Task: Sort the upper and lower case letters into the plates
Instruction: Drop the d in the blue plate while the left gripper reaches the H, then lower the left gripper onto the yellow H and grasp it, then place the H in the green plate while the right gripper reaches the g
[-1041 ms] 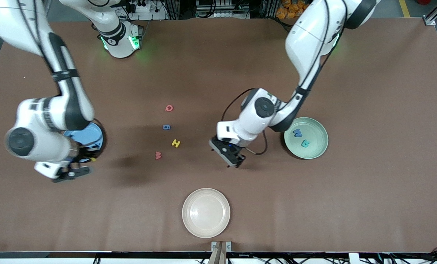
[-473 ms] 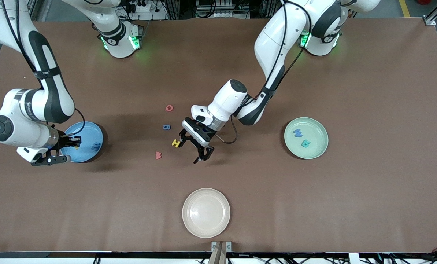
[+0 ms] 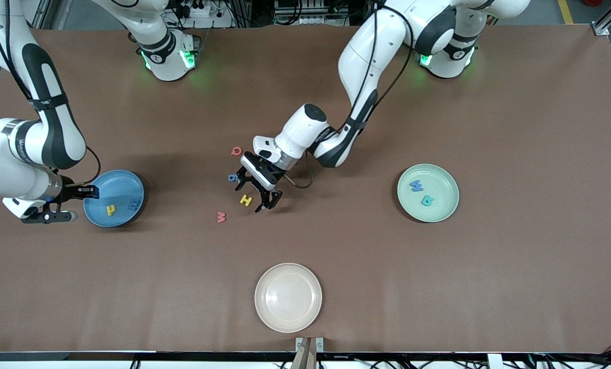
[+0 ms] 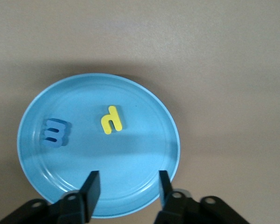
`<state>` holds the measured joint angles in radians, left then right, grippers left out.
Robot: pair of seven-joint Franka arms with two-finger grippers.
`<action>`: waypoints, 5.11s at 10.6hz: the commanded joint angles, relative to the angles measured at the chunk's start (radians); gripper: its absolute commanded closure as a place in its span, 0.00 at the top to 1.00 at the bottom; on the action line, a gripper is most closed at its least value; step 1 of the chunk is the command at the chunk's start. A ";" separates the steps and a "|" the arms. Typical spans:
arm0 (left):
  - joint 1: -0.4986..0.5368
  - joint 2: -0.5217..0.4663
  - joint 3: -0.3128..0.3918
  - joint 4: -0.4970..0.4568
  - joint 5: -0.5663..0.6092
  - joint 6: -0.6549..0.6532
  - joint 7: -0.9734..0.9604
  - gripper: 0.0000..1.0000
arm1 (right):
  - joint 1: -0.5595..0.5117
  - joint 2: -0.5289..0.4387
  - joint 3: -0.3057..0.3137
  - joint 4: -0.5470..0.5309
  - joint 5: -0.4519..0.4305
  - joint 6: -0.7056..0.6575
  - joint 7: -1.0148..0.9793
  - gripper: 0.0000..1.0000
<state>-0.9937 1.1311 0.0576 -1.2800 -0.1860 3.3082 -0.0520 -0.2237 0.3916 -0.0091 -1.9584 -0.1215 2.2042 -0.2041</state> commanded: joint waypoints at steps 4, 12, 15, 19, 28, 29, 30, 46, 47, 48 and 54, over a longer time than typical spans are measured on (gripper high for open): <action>-0.065 0.111 0.120 0.091 -0.017 0.013 -0.083 1.00 | -0.002 0.029 0.015 -0.024 -0.030 0.092 0.012 1.00; -0.120 0.136 0.120 0.103 -0.017 0.007 -0.149 1.00 | -0.008 0.036 0.015 -0.022 -0.076 0.092 0.012 1.00; -0.126 0.171 0.157 0.135 -0.017 -0.009 -0.149 1.00 | -0.006 0.036 0.015 -0.016 -0.076 0.092 0.012 1.00; -0.129 0.190 0.199 0.189 -0.015 -0.062 -0.149 1.00 | -0.006 0.036 0.015 -0.013 -0.081 0.092 0.012 1.00; -0.131 0.217 0.234 0.205 -0.013 -0.068 -0.143 0.94 | -0.003 0.036 0.015 -0.013 -0.089 0.092 0.012 1.00; -0.131 0.217 0.235 0.205 -0.012 -0.068 -0.143 0.89 | -0.003 0.036 0.015 -0.013 -0.089 0.092 0.012 1.00; -0.131 0.217 0.235 0.205 -0.012 -0.068 -0.141 0.85 | -0.003 0.036 0.015 -0.013 -0.089 0.092 0.012 1.00; -0.123 0.116 0.232 0.191 -0.012 -0.267 -0.138 0.00 | 0.070 0.061 0.018 0.004 -0.084 0.101 0.130 1.00; -0.123 0.073 0.228 0.188 -0.013 -0.332 -0.138 0.00 | 0.110 0.066 0.018 0.022 -0.082 0.098 0.194 1.00; -0.122 0.024 0.226 0.164 -0.009 -0.426 -0.137 0.00 | 0.142 0.076 0.018 0.045 -0.076 0.095 0.250 1.00; -0.065 -0.310 0.223 -0.043 -0.012 -0.939 0.039 0.00 | 0.352 0.176 0.024 0.111 -0.067 0.173 0.527 1.00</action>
<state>-1.0819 0.9773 0.2885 -1.1409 -0.1861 2.4263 -0.0886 0.0799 0.5330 0.0179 -1.8772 -0.1925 2.3582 0.2540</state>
